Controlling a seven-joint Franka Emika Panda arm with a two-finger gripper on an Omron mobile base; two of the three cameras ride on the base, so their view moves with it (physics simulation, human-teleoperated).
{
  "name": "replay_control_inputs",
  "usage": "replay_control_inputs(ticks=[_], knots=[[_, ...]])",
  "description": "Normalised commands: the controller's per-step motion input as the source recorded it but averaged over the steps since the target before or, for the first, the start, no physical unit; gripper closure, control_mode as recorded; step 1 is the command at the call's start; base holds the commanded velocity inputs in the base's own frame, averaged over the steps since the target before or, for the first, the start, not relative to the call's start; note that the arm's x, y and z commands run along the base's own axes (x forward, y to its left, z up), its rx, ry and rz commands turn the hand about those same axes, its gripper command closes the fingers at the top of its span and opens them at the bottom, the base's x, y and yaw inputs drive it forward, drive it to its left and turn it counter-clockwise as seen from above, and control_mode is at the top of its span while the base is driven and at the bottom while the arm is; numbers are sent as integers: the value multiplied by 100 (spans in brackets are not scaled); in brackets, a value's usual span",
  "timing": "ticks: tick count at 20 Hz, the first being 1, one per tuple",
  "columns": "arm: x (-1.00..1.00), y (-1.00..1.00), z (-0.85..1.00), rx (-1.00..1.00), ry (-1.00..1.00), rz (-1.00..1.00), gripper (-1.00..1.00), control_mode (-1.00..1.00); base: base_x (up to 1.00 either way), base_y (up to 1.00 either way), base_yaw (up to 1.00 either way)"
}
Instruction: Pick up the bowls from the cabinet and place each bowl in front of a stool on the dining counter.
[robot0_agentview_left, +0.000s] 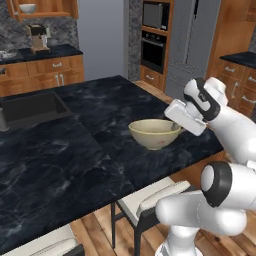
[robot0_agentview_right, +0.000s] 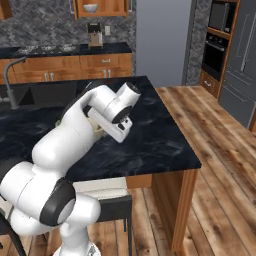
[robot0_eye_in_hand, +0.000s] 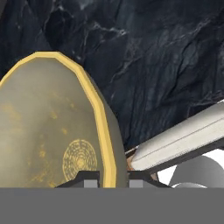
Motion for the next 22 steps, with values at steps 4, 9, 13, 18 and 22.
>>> replay_control_inputs(ticks=[4, 9, 13, 18, 22], knots=[[0, 1, -53, 2, 3, -29, 100, -100, 0, 0, 0], [0, 4, -43, 0, -2, -25, 100, -100, 0, 0, 0], [0, 0, -36, 0, -3, -11, 100, -100, 0, 0, 0], [0, 0, -40, -6, -10, -1, 100, -100, 0, 0, 0], [0, 0, -18, -10, -4, 0, 100, -100, 0, 0, 0]])
